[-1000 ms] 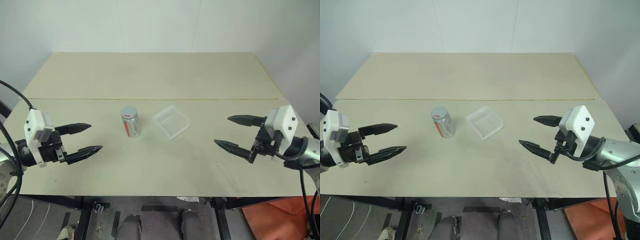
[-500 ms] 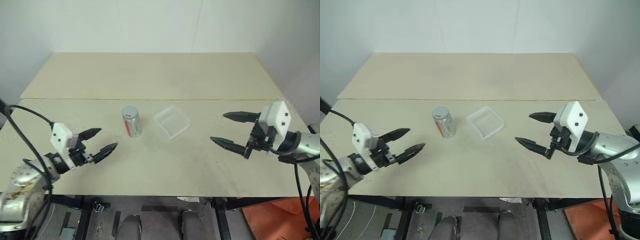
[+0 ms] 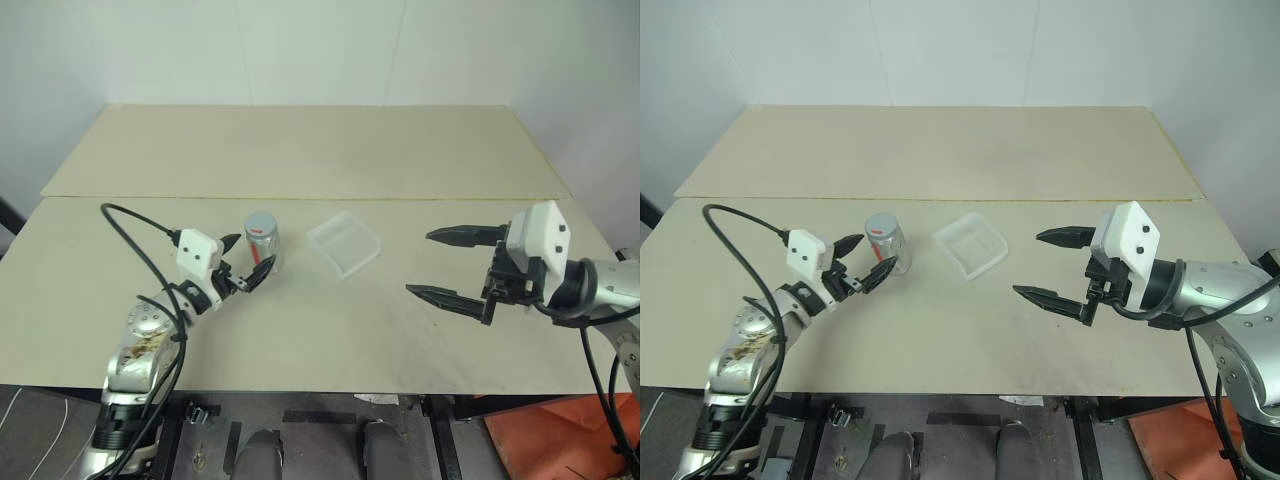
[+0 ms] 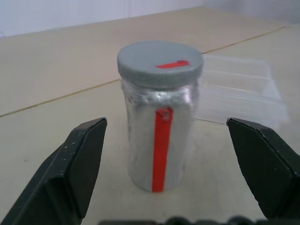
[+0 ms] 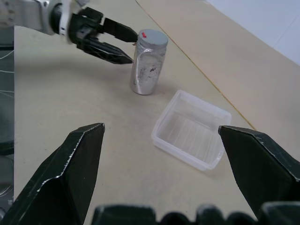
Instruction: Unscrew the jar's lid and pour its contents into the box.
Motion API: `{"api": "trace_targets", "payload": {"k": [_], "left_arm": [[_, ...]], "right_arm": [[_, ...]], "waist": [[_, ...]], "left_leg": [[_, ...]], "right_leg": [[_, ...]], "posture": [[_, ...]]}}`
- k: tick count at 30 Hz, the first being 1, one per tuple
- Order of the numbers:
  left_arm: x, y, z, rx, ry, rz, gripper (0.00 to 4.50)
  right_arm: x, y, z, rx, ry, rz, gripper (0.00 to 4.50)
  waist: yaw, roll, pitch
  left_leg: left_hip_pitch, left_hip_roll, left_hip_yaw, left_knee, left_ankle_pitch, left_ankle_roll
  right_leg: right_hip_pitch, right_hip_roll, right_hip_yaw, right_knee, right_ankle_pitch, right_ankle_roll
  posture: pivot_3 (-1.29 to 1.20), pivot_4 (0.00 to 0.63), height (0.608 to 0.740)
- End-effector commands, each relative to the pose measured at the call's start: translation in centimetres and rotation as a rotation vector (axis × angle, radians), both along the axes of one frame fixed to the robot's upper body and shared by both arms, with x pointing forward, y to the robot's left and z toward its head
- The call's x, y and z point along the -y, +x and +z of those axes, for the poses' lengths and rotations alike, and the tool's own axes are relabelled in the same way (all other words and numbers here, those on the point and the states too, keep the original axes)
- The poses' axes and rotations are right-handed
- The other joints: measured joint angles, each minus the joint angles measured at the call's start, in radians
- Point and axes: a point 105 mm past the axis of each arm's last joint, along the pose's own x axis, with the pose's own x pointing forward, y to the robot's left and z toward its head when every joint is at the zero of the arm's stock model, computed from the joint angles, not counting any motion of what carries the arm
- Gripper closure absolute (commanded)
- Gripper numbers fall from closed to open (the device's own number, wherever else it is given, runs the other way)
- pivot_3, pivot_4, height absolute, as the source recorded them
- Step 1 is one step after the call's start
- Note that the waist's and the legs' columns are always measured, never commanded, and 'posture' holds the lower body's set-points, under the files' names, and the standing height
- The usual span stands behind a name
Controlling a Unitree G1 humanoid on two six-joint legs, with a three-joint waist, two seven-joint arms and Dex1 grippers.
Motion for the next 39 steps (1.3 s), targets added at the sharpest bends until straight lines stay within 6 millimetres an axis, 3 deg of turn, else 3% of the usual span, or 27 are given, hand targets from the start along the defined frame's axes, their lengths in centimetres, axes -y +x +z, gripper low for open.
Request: {"api": "trace_targets", "payload": {"k": [1, 7, 23, 31, 35, 39], "left_arm": [[0.6, 0.6, 0.2, 0.044, -0.006, 0.035, 0.06], [1.3, 2.2, 0.3, 0.067, -0.028, 0.103, 0.06], [2.6, 3.4, -0.3, 0.074, -0.068, 0.162, 0.06], [2.5, 3.6, -0.2, 0.081, -0.062, 0.163, 2.58], [2.3, 3.9, 0.9, 0.103, -0.091, 0.157, 2.57], [2.4, 3.4, 3.1, 0.135, -0.087, 0.053, 2.57]], "right_arm": [[-0.1, -0.8, 1.1, 0.057, -0.002, -0.001, 0.0], [0.1, -0.4, 1.4, 0.084, -0.011, -0.032, 0.0], [-0.2, -0.7, 1.7, 0.104, -0.012, -0.009, 0.0], [-0.2, -0.8, 1.7, 0.109, -0.015, -0.008, 0.0], [-0.6, -0.9, 1.6, 0.11, -0.002, -0.002, 0.0], [-1.0, -1.1, 1.7, 0.107, 0.013, 0.017, 0.0]], "waist": [[-0.003, 0.0, 0.0], [-0.001, 0.0, 0.0], [0.007, 0.0, 0.0], [0.011, 0.0, 0.0], [0.013, 0.0, 0.0], [0.013, 0.0, 0.0]], "left_leg": [[0.0, 0.0, 0.0, 0.0, 0.0, 0.0], [0.001, 0.0, 0.0, 0.001, 0.0, 0.0], [0.0, 0.0, 0.0, 0.001, 0.0, 0.0], [0.0, 0.0, 0.0, 0.001, 0.0, 0.0], [0.0, 0.0, 0.0, 0.001, 0.0, 0.0], [0.0, 0.0, 0.0, 0.001, 0.0, 0.0]], "right_leg": [[0.0, 0.0, 0.0, 0.0, 0.0, 0.0], [0.001, 0.0, 0.0, 0.001, 0.0, 0.0], [0.001, 0.0, 0.0, 0.0, 0.0, 0.0], [0.001, 0.0, 0.0, 0.0, 0.0, 0.0], [0.001, 0.0, 0.0, 0.0, 0.0, 0.0], [0.001, 0.0, 0.0, 0.0, 0.0, 0.0]], "posture": [[0.0, 0.15, 0.74], [0.0, 0.15, 0.74], [0.0, 0.15, 0.74], [0.0, 0.15, 0.74], [0.0, 0.15, 0.74], [0.0, 0.15, 0.74]]}}
